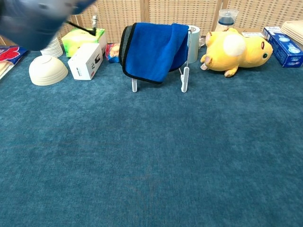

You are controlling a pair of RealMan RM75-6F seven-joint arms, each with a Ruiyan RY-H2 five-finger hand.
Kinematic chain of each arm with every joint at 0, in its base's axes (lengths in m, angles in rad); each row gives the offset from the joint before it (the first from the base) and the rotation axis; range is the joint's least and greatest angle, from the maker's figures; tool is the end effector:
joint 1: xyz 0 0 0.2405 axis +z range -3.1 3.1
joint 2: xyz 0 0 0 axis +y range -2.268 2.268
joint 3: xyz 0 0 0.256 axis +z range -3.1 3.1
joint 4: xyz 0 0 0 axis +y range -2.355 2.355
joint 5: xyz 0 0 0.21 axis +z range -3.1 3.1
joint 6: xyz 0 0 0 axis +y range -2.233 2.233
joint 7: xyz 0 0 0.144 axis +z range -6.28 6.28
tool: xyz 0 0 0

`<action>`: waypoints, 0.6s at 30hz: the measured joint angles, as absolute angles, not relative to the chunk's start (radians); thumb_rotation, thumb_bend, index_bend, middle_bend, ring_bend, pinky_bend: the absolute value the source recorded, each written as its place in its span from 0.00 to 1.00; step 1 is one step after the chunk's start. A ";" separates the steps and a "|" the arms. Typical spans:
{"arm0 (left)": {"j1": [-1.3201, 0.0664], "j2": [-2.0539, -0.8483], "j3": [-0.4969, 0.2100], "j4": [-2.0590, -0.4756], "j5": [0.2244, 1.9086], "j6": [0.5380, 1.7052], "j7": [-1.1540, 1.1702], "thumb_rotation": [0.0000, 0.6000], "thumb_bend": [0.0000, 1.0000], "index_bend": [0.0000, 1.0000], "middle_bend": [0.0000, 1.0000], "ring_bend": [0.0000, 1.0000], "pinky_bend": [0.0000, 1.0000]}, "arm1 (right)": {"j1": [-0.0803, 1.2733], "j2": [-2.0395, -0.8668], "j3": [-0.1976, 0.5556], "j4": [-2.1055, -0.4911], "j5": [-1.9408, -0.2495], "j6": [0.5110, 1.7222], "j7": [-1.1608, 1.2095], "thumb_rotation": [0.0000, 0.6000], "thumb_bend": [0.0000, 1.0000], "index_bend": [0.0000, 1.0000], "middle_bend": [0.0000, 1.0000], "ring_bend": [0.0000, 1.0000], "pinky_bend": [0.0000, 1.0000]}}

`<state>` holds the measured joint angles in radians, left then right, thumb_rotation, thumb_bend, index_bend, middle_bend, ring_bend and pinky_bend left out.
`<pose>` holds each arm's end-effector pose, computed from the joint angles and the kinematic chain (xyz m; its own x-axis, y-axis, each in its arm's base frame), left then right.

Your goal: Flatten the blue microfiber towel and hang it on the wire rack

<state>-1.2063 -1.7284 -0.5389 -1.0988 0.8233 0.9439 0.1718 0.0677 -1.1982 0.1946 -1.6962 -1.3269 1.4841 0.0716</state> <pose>0.0233 0.4704 0.0198 0.0224 0.0435 0.9988 0.9415 -0.3369 -0.0064 -0.3022 -0.2010 0.1555 0.1449 0.1333 0.9804 -0.9822 0.1390 0.1263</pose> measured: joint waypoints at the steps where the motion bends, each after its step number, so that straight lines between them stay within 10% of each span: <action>1: -1.186 -1.706 -0.533 -1.143 0.821 0.954 0.182 1.00 0.31 0.05 0.03 0.00 0.20 | 0.071 -1.196 0.196 -1.696 -1.329 1.483 0.067 1.00 0.33 0.00 0.00 0.00 0.00; 18: -0.803 -1.276 -0.326 -1.804 0.864 1.125 0.274 1.00 0.31 0.11 0.07 0.00 0.20 | 0.124 -1.197 0.209 -1.685 -1.351 1.469 -0.066 1.00 0.34 0.00 0.00 0.00 0.00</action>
<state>-0.8025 -1.2758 -0.3260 -1.8041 0.8645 1.1253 0.2735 0.1236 -1.1965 0.2091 -1.6851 -1.3506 1.4692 -0.0655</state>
